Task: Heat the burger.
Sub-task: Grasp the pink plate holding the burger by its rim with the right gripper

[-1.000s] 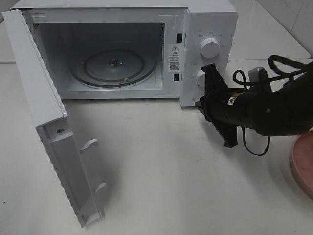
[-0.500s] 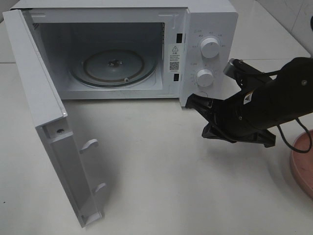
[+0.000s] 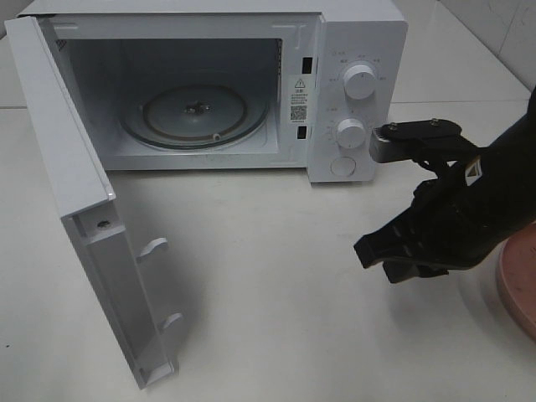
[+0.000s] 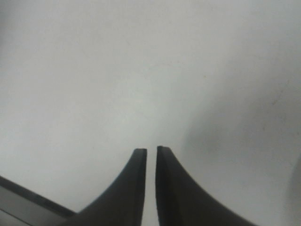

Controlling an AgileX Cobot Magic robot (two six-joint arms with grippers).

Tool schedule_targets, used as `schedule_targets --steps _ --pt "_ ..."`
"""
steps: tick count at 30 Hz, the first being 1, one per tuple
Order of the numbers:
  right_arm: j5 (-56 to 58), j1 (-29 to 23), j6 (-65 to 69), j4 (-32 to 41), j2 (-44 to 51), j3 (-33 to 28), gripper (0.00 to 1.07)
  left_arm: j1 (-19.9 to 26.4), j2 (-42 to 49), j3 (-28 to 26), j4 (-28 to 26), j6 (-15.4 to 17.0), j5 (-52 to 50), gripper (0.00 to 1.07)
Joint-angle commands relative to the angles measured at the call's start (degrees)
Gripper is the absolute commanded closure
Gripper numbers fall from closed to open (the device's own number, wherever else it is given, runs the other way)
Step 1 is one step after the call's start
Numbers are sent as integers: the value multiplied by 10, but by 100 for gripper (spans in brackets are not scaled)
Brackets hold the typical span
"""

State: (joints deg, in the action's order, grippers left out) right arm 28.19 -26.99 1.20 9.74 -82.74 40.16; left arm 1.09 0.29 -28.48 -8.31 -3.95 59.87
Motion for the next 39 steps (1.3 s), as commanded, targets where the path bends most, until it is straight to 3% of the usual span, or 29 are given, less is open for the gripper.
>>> schedule_targets --steps 1,2,3,4,5,6,7,8,9,18,32,39 --pt "48 3 -12 -30 20 2 83 -3 14 1 -2 -2 -5 7" --pt "75 3 -12 -51 34 2 68 -3 14 1 -2 -2 -5 7" --pt "88 3 -12 -61 41 2 59 -3 14 1 -2 -2 -5 7" --pt "88 3 -12 -61 41 2 59 -3 14 1 -2 -2 -5 7" --pt "108 3 -12 -89 58 2 35 -3 14 1 -2 -2 -5 7" --pt "117 3 -12 -104 65 2 24 -3 14 1 -2 -2 -5 7" --pt "117 3 -12 -104 65 2 24 -3 14 1 -2 -2 -5 7" --pt "141 3 -3 -129 74 2 6 -3 14 1 -2 -2 -5 7" --pt "155 3 0 -142 77 2 4 -3 14 1 -2 -2 -5 7" --pt "206 67 13 -186 78 2 8 -3 14 1 -2 -2 -5 7" --pt "151 210 -43 -211 70 2 17 -3 14 1 -2 -2 -5 7" --pt "133 216 -44 -197 26 2 19 -3 14 1 -2 -2 -5 7"
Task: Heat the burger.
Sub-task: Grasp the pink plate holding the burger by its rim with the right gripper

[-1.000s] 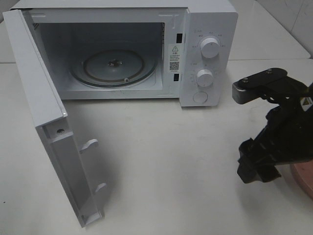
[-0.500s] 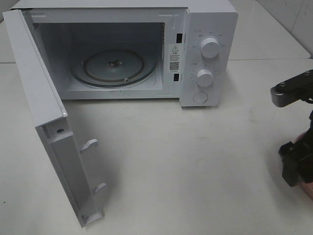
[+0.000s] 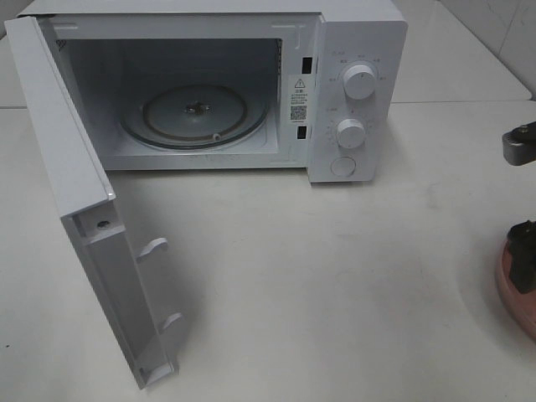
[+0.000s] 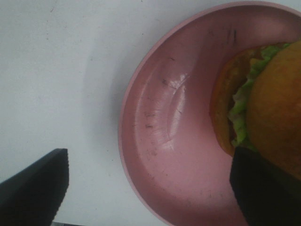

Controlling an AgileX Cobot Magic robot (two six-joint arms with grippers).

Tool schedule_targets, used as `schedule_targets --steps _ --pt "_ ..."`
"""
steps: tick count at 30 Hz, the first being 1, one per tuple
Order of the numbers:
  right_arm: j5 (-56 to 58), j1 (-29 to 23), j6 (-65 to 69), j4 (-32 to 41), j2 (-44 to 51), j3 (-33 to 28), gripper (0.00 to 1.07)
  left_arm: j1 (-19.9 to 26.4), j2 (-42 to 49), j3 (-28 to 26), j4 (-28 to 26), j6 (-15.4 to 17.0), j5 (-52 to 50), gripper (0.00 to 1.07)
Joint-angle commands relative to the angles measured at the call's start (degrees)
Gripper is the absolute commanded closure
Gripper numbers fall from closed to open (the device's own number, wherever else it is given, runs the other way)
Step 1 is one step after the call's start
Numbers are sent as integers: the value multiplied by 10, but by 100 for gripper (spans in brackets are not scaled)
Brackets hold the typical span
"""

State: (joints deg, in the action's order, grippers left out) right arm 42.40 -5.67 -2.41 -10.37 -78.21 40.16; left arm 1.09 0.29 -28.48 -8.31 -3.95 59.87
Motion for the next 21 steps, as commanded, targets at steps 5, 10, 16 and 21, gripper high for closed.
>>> schedule_targets --steps 5,10,16,21 --pt "-28 3 -7 4 -50 2 19 -3 14 1 -2 -2 -5 7" --pt "-48 3 2 4 -109 2 21 -3 14 1 -2 -2 -5 7" --pt "-62 3 2 12 -136 2 22 -3 14 1 -2 -2 -5 7" --pt "-90 3 1 19 -162 -6 22 -3 14 1 -2 -2 -5 7"
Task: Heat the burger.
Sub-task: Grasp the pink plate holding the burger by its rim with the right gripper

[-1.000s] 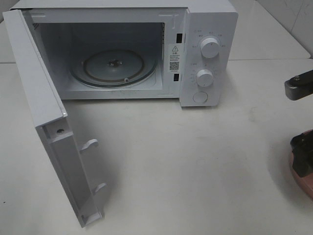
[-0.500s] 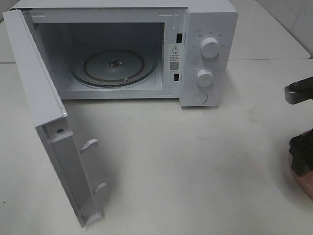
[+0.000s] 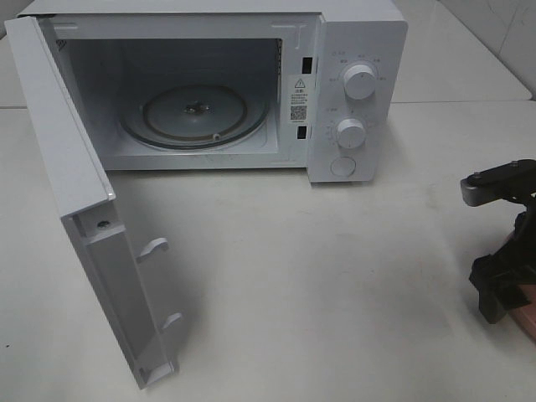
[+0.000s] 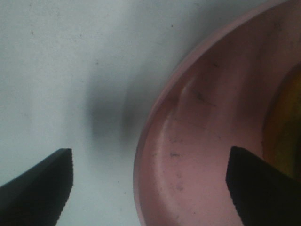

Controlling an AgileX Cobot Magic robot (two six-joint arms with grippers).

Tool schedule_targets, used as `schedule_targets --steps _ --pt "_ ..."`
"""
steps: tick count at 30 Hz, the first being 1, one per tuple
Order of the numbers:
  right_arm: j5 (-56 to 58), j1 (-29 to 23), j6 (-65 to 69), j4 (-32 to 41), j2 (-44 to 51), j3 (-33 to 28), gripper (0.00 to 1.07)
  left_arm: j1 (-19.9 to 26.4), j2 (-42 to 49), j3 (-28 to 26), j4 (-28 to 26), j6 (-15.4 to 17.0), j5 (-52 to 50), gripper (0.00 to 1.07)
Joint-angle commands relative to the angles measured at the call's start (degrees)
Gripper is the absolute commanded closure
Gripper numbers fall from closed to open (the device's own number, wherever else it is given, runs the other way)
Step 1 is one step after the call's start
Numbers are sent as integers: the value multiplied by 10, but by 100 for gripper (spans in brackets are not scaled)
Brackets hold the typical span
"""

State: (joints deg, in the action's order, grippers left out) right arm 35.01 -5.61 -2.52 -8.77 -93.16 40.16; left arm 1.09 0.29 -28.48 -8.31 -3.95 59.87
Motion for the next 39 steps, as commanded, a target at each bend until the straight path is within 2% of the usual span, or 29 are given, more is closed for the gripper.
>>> schedule_targets --steps 1,15,18,19,21,22,23,24,25,26,27,28,29,30,31,39 --pt "-22 2 2 4 -16 -7 23 -3 14 1 -2 -2 -5 7" --pt "-80 2 2 -8 -64 -18 25 -3 14 1 -2 -2 -5 7" --pt "-81 2 14 -12 -64 -18 28 -3 14 1 -2 -2 -5 7" --pt "-81 2 25 -14 -64 -18 34 -3 14 1 -2 -2 -5 7" --pt "-81 2 31 -16 -64 -18 38 -3 14 1 -2 -2 -5 7" --pt "-78 2 34 -17 -64 -18 47 -3 14 1 -2 -2 -5 7" --pt "-78 2 34 -17 -64 -18 47 -3 14 1 -2 -2 -5 7" --pt "-76 2 39 -17 -64 -18 60 -3 14 1 -2 -2 -5 7" --pt "-76 2 42 -17 -64 -18 66 -3 14 1 -2 -2 -5 7" --pt "-76 2 42 -17 -64 -18 66 -3 14 1 -2 -2 -5 7" --pt "-74 2 49 -17 -64 -18 82 -3 14 1 -2 -2 -5 7" --pt "-72 2 53 -17 -64 -18 90 -3 14 1 -2 -2 -5 7" --pt "-72 2 53 -17 -64 -18 90 -3 14 1 -2 -2 -5 7" --pt "-66 2 59 -17 -64 -18 103 -3 14 1 -2 -2 -5 7" --pt "-62 2 61 -17 -64 -18 107 -3 14 1 -2 -2 -5 7" --pt "-53 0 87 -17 -64 -18 107 -3 14 1 -2 -2 -5 7"
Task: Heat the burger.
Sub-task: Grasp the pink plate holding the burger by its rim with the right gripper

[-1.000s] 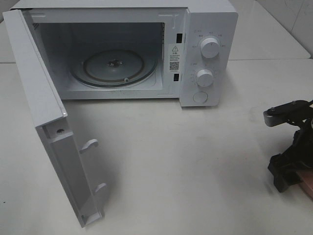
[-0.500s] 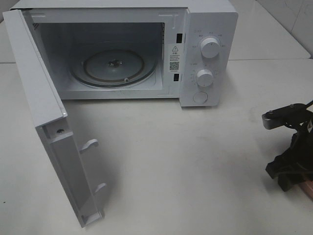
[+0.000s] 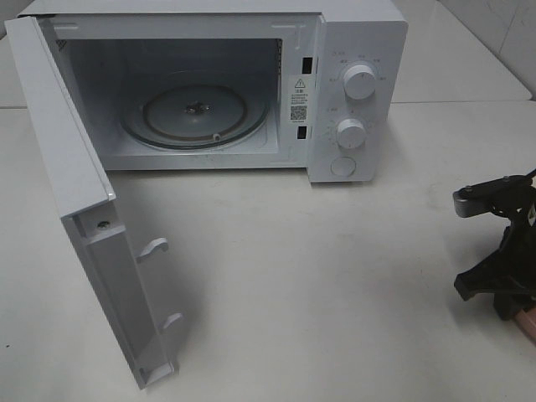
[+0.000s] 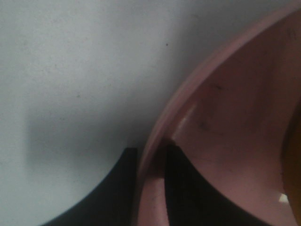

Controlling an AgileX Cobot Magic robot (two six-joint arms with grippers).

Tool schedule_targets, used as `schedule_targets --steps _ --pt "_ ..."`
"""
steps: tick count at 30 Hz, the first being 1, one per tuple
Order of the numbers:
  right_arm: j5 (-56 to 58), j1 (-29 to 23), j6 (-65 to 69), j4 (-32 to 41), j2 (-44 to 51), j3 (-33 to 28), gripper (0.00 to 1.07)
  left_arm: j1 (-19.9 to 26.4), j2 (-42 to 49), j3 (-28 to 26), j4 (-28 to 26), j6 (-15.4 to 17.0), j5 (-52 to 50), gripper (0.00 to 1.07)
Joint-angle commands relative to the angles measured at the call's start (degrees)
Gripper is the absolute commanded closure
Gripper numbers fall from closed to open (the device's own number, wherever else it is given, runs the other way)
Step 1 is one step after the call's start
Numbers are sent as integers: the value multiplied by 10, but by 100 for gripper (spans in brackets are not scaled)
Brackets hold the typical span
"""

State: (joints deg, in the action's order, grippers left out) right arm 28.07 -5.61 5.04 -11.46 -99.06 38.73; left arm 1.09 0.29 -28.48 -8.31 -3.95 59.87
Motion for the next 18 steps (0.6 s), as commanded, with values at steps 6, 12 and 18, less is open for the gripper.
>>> schedule_targets --steps 6,12,18 --pt "25 -5 21 7 5 -3 107 -3 14 1 -2 -2 -5 7" --pt "46 -35 95 -72 25 -3 107 -3 14 1 -2 -2 -5 7" --pt "101 -82 181 -156 32 -3 107 -3 14 1 -2 -2 -5 7"
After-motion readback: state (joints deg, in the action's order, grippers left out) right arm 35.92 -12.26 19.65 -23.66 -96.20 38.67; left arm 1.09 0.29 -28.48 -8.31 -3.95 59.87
